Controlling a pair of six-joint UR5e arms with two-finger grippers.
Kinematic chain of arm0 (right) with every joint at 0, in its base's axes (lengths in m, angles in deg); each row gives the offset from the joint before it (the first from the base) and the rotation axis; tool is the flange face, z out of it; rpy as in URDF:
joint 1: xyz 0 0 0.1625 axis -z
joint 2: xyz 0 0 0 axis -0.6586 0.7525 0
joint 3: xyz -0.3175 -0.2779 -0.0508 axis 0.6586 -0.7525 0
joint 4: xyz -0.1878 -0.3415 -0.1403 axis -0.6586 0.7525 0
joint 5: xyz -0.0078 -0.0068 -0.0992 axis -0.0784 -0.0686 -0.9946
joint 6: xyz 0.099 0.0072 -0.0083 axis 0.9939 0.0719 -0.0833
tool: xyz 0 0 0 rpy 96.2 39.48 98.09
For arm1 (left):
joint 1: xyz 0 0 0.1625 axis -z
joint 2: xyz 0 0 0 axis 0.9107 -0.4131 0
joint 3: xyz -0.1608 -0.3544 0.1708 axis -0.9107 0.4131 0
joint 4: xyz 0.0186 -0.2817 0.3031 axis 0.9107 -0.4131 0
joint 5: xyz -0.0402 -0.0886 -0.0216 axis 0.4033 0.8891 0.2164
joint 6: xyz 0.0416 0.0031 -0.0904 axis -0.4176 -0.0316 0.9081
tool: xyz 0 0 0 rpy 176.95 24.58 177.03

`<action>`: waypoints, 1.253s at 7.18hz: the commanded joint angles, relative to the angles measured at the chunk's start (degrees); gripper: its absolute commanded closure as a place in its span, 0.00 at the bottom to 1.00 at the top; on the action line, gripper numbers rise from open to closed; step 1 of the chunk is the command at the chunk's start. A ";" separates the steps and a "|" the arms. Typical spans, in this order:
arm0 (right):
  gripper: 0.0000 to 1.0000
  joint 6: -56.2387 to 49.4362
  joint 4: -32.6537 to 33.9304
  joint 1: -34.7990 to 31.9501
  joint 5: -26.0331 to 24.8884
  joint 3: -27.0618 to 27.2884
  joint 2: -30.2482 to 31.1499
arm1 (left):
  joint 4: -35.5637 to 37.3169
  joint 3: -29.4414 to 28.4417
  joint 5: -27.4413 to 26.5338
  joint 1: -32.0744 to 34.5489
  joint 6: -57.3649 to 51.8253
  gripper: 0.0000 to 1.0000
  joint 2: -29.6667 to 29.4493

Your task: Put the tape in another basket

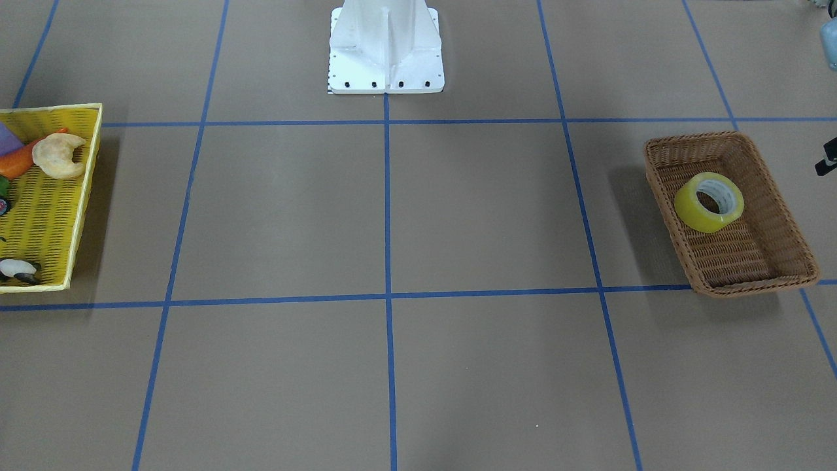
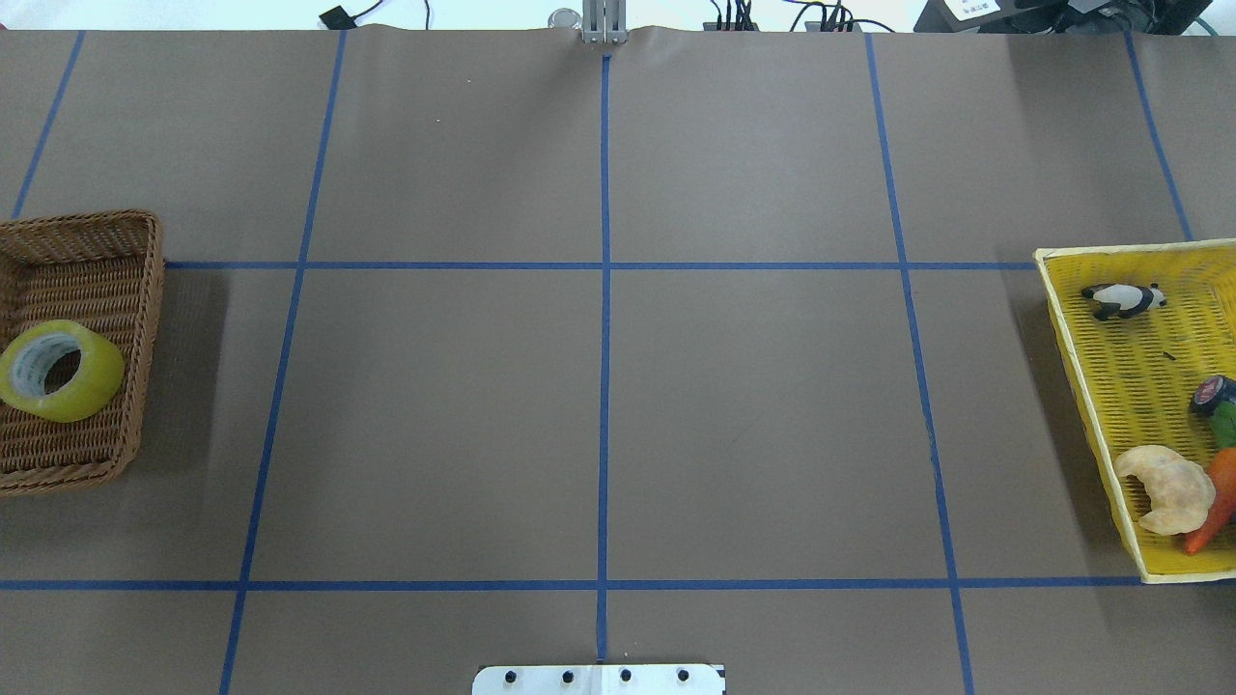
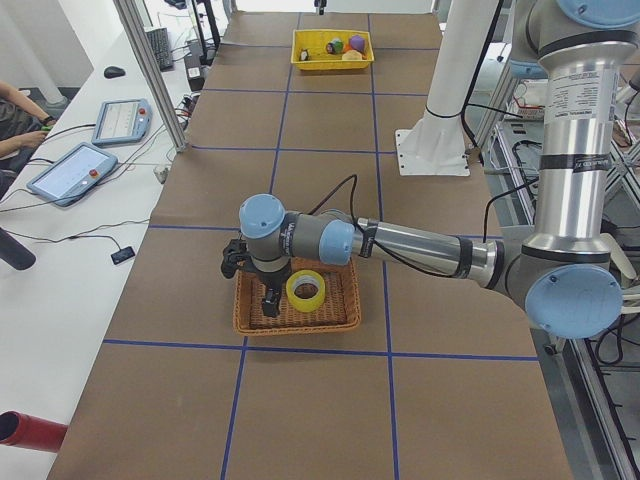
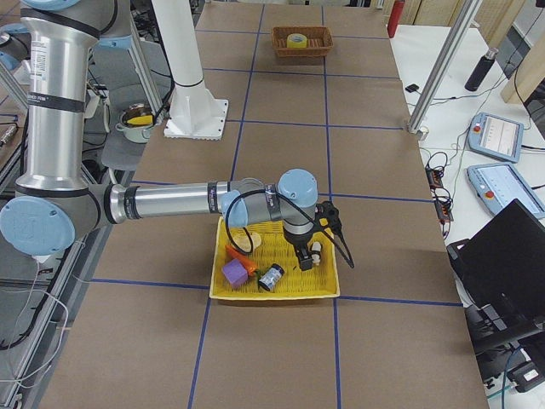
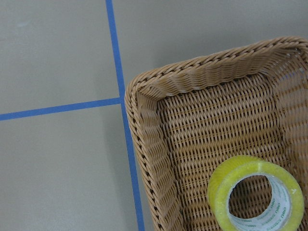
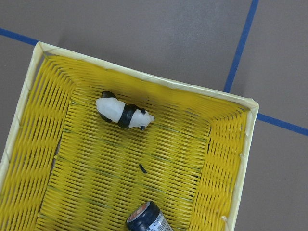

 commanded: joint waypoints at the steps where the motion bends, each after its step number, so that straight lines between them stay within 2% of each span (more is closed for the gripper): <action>1: 0.00 -0.24 -0.12 -0.01 0.26 -0.46 0.28 | -0.50 0.55 0.23 -0.01 -0.28 0.02 -0.11; 3: 0.00 -0.06 -0.03 -0.01 0.27 -0.63 0.37 | -4.61 -0.23 0.14 0.08 -0.19 0.02 0.59; 5: 0.00 0.03 -0.11 -0.01 0.79 -0.63 0.29 | -4.98 2.38 0.23 0.08 0.07 0.02 2.59; 7: 0.00 0.20 -0.20 0.08 0.70 -0.11 -0.50 | -4.90 8.17 0.14 0.17 -0.01 0.02 6.62; 9: 0.00 0.73 -0.11 -0.01 0.71 -1.07 -1.91 | -4.98 7.59 -0.30 -0.09 -0.01 0.02 5.69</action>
